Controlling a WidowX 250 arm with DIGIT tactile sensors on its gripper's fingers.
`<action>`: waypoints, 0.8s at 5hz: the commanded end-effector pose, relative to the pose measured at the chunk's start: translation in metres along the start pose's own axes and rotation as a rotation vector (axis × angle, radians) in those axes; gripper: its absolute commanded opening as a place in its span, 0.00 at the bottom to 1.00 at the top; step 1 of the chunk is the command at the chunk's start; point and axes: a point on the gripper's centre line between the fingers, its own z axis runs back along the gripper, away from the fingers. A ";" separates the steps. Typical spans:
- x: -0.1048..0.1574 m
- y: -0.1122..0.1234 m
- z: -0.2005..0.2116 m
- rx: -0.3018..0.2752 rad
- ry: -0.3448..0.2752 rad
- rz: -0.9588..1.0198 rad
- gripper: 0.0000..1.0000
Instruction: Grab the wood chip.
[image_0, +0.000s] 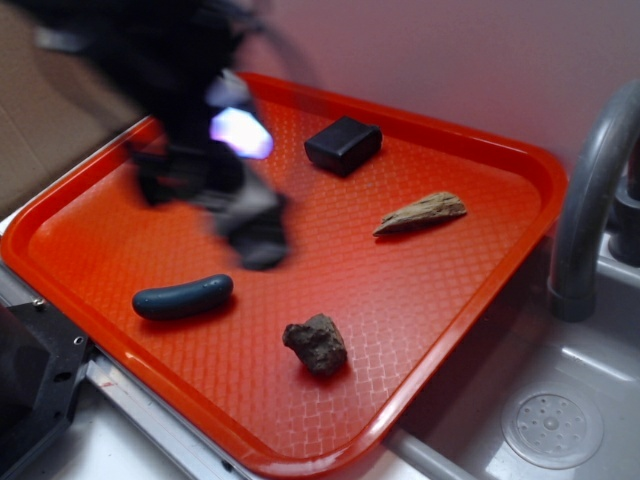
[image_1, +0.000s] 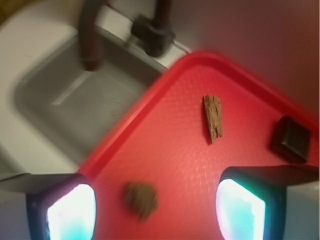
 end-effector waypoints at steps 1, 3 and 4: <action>0.033 0.052 -0.035 0.039 -0.002 0.043 1.00; 0.038 0.052 -0.078 -0.003 0.060 0.010 1.00; 0.039 0.043 -0.102 -0.018 0.079 0.024 1.00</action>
